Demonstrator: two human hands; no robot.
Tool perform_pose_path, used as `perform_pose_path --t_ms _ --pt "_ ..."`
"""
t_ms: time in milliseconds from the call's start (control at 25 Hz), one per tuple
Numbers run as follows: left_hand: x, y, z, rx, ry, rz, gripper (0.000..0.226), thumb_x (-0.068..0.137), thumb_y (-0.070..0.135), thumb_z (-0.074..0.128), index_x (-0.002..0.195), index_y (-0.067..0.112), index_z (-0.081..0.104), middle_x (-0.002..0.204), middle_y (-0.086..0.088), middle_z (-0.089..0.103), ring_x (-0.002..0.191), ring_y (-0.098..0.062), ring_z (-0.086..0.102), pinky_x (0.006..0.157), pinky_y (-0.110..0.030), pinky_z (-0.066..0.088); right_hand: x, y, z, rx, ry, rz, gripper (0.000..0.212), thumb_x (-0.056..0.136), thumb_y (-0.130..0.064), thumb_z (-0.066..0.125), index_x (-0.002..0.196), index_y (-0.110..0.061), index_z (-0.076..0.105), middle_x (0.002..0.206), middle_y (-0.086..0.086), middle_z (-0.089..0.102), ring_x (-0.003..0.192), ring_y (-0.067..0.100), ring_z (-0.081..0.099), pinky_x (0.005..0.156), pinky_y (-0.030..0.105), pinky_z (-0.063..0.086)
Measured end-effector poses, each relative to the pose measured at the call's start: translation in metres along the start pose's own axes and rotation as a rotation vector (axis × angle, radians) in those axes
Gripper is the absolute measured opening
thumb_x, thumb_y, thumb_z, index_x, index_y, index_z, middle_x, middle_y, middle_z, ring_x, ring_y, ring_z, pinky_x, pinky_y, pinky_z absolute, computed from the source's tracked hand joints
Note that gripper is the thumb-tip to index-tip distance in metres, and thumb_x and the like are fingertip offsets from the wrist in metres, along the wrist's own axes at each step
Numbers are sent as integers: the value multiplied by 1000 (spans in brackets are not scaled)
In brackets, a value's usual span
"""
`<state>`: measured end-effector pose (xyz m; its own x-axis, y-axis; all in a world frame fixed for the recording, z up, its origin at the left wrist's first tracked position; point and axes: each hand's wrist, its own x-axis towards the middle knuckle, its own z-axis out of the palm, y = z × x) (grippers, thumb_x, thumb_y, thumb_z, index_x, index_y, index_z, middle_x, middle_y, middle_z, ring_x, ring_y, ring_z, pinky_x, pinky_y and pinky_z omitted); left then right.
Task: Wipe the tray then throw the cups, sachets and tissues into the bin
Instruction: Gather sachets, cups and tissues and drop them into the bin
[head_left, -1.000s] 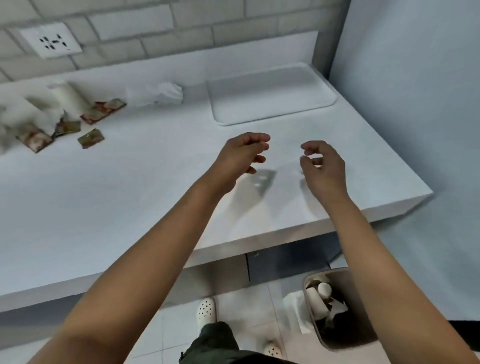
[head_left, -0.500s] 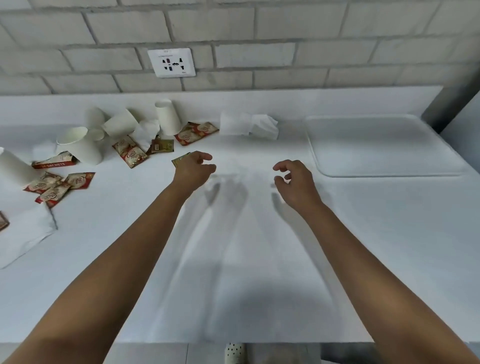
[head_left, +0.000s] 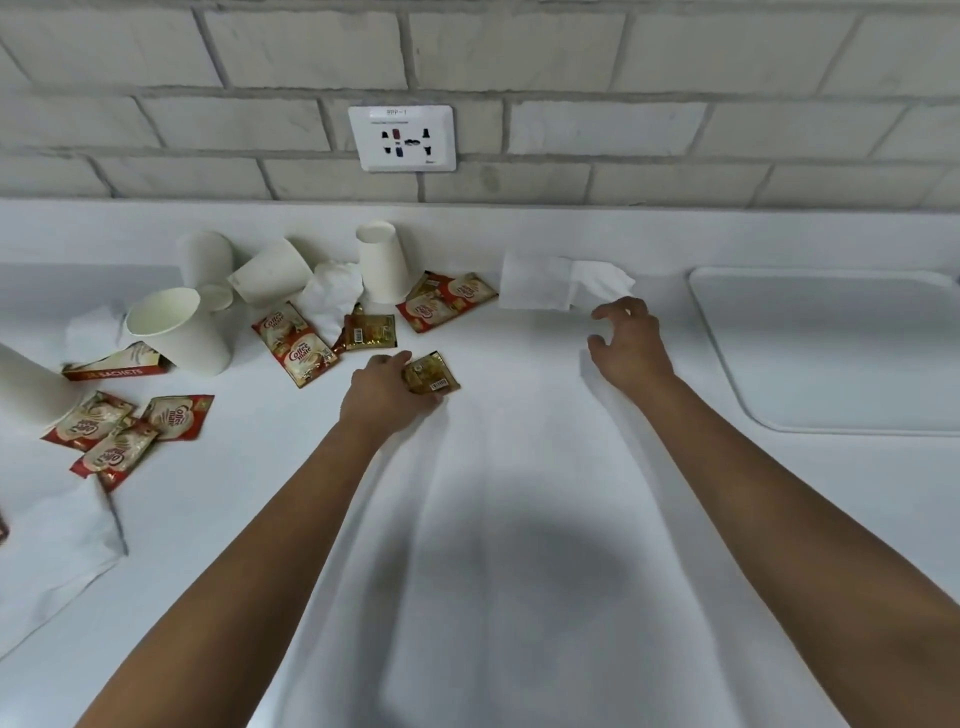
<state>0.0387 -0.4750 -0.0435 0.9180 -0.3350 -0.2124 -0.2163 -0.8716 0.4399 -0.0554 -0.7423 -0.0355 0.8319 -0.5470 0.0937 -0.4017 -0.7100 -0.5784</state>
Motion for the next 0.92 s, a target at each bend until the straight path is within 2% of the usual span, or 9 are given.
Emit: perform_pose_path --t_ms 80,200,360,440,520,640,680,760,920 --pt "6 -5 2 6 20 32 72 75 46 71 137 21 45 140 -8 42 127 -29 43 102 -39 38 20 -3 6 -67 6 37 37 89 -19 53 126 -14 51 144 8 33 133 30 29 102 44 39" --pt "16 -7 1 -29 20 58 71 68 45 77 131 24 52 140 -4 43 126 -28 44 102 -38 40 41 -5 19 -128 13 92 44 90 -29 54 131 -19 46 151 4 24 140 28 19 106 46 35" --pt "28 -5 -4 -10 -19 117 75 65 48 77 132 28 50 134 -4 47 123 -28 45 101 -40 43 63 -15 37 -200 -82 163 72 85 -56 51 145 -37 18 158 6 -4 144 38 -5 113 56 11" --pt "31 -1 -6 45 -22 168 71 70 51 73 133 29 49 128 -3 48 120 -27 45 99 -40 43 73 -17 45 -256 -169 205 75 82 -66 47 144 -45 11 158 7 -9 142 44 -10 112 60 1" --pt "30 3 -7 151 -13 204 69 75 55 66 135 29 47 126 -3 47 120 -27 45 97 -40 44 79 -15 52 -320 -219 204 64 83 -65 46 140 -43 28 157 7 9 142 44 0 111 59 2" --pt "27 9 -5 292 21 241 61 83 52 57 136 24 46 124 -4 50 117 -25 47 92 -39 46 78 -9 60 -219 -15 64 33 88 -41 53 111 -16 60 126 11 55 124 35 44 105 47 29" --pt "25 12 -2 300 50 249 54 86 48 55 133 20 49 120 -5 52 114 -25 49 89 -38 47 75 -9 61 -171 51 19 28 90 -31 53 103 -8 62 116 15 60 114 34 52 98 42 36" --pt "20 19 7 323 127 260 39 92 34 47 124 13 55 114 -8 54 108 -26 51 80 -35 47 63 -7 61 -76 105 5 22 92 -18 52 97 2 61 108 20 61 103 35 56 87 35 39" --pt "6 31 24 375 174 265 33 94 9 40 126 8 50 116 -11 55 106 -26 54 77 -33 47 21 -2 46 114 167 -10 11 89 -6 53 84 4 55 96 25 56 80 31 52 64 24 29"
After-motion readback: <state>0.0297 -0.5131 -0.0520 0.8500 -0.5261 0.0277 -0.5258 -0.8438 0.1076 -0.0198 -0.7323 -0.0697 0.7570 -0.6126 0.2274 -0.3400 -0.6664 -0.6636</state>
